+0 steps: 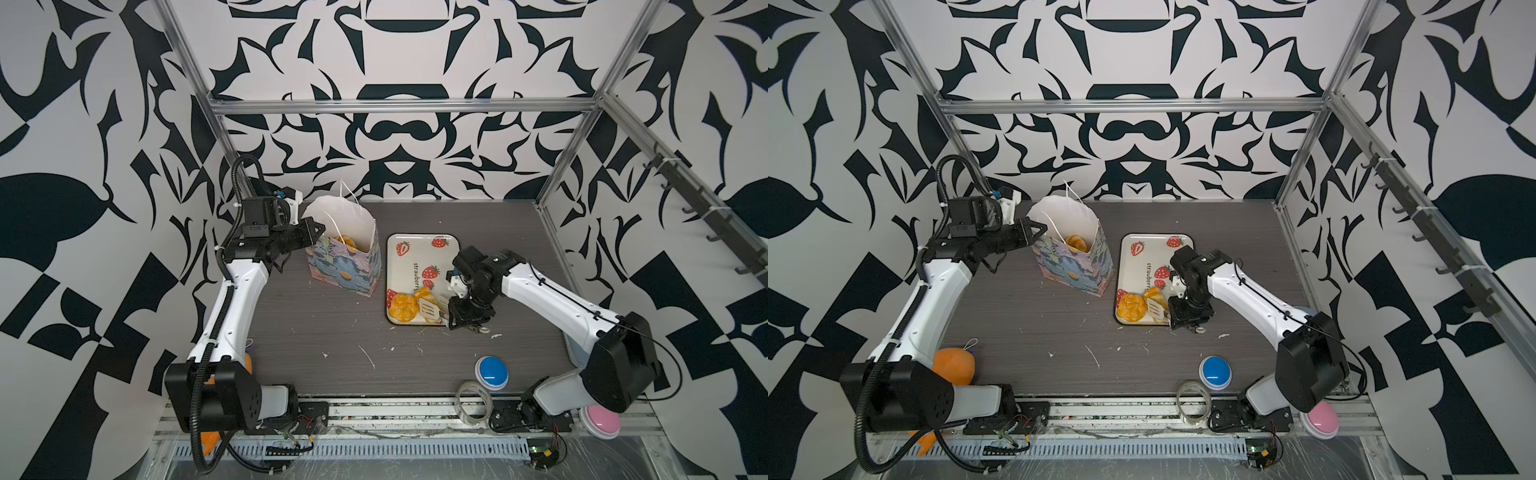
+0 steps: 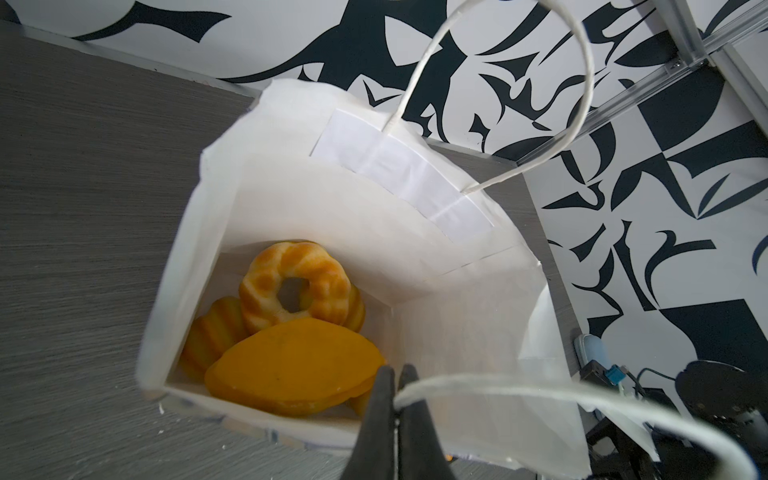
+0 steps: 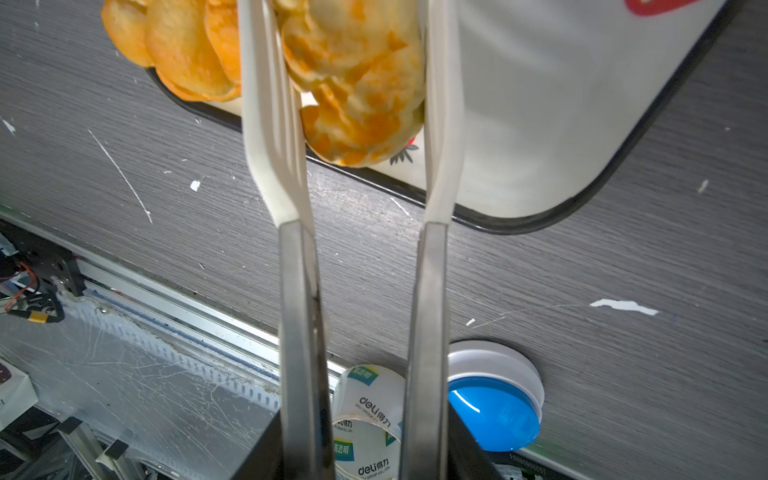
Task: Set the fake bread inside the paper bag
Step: 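Lower the tongs onto the twisted roll on the tray, then close the tongs on the twisted roll and lift it off the tray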
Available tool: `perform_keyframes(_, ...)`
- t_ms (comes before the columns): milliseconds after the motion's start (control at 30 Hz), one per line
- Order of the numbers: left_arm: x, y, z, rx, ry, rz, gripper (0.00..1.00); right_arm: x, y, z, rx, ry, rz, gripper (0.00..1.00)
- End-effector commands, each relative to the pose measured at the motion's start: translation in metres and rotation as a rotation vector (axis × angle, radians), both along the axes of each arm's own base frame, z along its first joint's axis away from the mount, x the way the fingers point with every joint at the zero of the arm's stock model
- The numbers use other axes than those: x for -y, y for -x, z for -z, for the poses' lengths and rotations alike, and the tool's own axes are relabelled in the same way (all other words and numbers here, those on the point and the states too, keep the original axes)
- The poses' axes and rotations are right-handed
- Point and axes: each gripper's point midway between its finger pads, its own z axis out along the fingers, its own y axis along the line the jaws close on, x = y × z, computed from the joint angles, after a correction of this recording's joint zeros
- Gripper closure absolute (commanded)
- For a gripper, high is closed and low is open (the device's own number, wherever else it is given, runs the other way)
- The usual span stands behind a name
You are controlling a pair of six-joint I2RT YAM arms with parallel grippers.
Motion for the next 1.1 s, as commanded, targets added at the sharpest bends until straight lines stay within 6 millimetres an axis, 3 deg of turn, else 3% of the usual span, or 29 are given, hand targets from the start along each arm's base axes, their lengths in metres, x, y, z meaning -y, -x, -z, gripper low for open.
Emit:
perform_keyframes(0,0.005,0.003,0.010,-0.037,0.016,0.020,0.98,-0.003,-0.012,-0.014,0.073,-0.009,-0.008,0.57)
perform_keyframes(500,0.004,0.003,0.009,-0.033,0.015,0.019,0.98,-0.007,-0.032,-0.045,0.202,-0.037,-0.001,0.64)
perform_keyframes(1067,0.003,0.003,0.009,-0.030,0.007,0.014,0.98,-0.056,-0.077,-0.134,0.430,-0.307,-0.015,0.65)
